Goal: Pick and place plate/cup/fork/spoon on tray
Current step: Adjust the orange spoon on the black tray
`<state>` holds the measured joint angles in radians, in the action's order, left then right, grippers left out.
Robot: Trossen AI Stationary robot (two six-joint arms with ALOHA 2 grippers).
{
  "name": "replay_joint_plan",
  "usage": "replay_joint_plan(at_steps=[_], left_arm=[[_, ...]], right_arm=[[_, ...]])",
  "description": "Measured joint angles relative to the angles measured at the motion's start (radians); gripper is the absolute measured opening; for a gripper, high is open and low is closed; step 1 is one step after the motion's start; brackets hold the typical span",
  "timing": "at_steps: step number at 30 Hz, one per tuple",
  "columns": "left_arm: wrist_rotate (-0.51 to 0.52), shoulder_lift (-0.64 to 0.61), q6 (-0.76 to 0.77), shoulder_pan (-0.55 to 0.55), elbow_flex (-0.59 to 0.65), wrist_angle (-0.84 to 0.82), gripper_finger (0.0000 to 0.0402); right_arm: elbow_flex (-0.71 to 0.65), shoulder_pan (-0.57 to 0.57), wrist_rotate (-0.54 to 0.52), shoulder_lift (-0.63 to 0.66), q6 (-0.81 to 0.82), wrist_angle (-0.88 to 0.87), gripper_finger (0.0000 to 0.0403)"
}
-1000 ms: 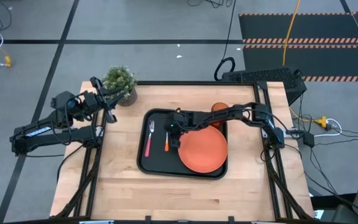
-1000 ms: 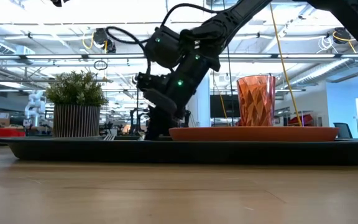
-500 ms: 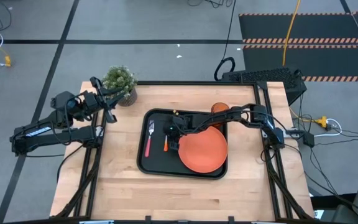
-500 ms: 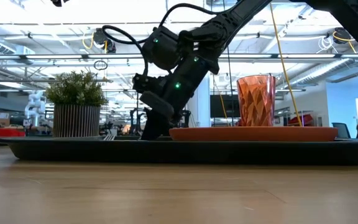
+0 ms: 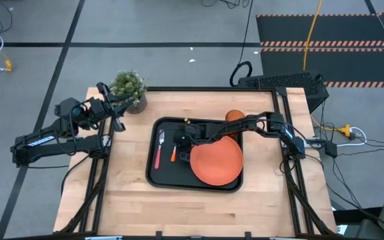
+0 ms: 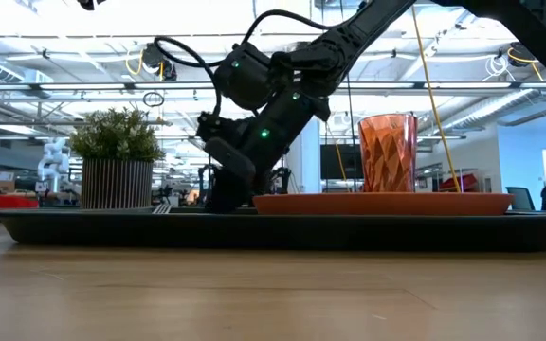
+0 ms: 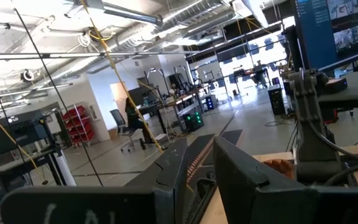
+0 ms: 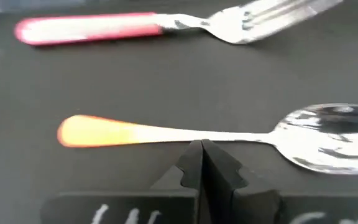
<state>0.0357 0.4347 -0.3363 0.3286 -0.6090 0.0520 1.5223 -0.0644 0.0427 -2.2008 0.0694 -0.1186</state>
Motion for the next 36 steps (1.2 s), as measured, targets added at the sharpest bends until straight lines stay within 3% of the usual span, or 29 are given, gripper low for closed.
replay_joint_plan(at_steps=[4,8,18,33,36], left_arm=[[0.000,0.000,0.000,0.000,0.000,0.001,0.0081],[0.000,0.000,0.000,0.000,0.000,-0.001,0.0081],[0.000,0.000,0.000,0.000,0.000,-0.006,0.0081],[0.000,0.000,0.000,0.000,0.000,-0.007,0.0081],[0.000,0.000,0.000,0.000,0.000,-0.007,0.0081]], right_arm=[[0.000,0.014,0.065,-0.007,-0.008,0.042,0.0000],[0.000,0.021,0.056,-0.004,-0.037,0.038,0.0000],[0.000,0.007,-0.172,0.011,-0.087,0.051,0.0000],[0.000,-0.033,-0.169,0.002,-0.056,0.058,0.0000],[0.000,-0.032,-0.126,-0.011,-0.049,0.056,0.0000]])
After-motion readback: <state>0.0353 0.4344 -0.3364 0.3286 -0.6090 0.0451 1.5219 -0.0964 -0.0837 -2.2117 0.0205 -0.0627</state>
